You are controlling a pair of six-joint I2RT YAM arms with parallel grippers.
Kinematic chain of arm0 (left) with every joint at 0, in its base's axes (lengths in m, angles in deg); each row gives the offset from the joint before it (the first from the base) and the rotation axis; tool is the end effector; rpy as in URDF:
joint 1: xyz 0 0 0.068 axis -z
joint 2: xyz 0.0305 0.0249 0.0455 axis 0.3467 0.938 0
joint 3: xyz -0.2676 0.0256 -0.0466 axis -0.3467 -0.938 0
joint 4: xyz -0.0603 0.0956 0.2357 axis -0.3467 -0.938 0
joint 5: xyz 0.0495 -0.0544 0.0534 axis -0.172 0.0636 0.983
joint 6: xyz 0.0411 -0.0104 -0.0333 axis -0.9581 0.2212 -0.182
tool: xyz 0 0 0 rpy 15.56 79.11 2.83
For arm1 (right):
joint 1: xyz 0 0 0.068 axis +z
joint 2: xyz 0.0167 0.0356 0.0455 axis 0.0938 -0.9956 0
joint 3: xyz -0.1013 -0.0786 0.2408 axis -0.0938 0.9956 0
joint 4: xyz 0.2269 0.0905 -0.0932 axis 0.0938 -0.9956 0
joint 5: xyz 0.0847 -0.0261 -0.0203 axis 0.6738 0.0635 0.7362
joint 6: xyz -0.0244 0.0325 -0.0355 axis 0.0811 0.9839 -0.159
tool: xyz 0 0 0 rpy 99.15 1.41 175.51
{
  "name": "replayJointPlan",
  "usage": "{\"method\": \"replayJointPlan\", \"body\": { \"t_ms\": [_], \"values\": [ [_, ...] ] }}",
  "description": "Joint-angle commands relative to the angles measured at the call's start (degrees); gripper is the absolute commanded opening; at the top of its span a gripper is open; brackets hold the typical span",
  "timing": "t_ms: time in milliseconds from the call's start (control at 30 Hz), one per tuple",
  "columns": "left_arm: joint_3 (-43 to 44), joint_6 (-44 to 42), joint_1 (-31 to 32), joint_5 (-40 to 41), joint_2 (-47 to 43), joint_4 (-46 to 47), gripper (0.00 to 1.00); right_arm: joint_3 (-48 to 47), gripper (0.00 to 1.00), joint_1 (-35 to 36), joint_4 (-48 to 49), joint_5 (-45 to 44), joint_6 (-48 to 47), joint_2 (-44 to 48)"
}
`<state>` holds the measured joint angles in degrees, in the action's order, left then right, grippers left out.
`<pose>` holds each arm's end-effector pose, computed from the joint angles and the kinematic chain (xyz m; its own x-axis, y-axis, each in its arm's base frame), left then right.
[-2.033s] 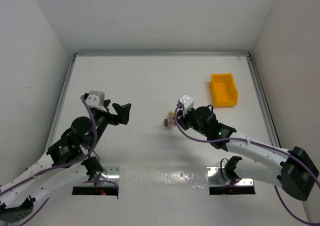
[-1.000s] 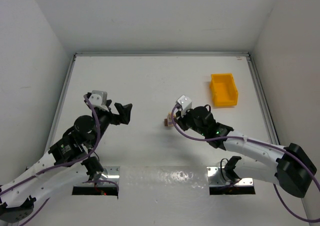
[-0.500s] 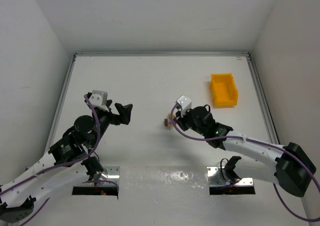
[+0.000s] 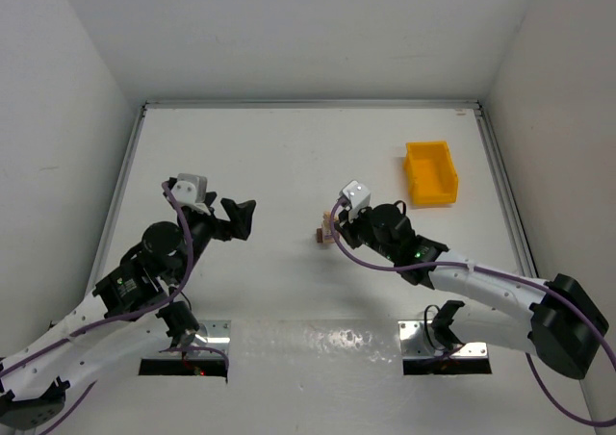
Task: Build the wood block tower
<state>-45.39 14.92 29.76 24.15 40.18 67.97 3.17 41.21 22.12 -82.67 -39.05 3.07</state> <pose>0.0933 -0.0823 0.3405 -0.1370 -0.0820 -0.9872 0.3036 0.9451 -0.1206 0.1648 0.1685 0.2161 -0.3270 -0.1509 -0.9329 -0.6135 0.7847 0.0881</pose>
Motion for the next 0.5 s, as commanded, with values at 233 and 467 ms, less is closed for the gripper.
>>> {"method": "replayJointPlan", "body": {
  "t_ms": [233,467],
  "values": [
    [-0.1,-0.6,-0.9,-0.7,0.1,2.5,0.91,0.1,0.0,0.1,3.9,-0.9,1.1,-0.3],
    [-0.1,-0.6,-0.9,-0.7,0.0,2.5,0.91,0.5,0.0,0.1,4.1,-0.4,1.6,-1.0]
  ]
}}
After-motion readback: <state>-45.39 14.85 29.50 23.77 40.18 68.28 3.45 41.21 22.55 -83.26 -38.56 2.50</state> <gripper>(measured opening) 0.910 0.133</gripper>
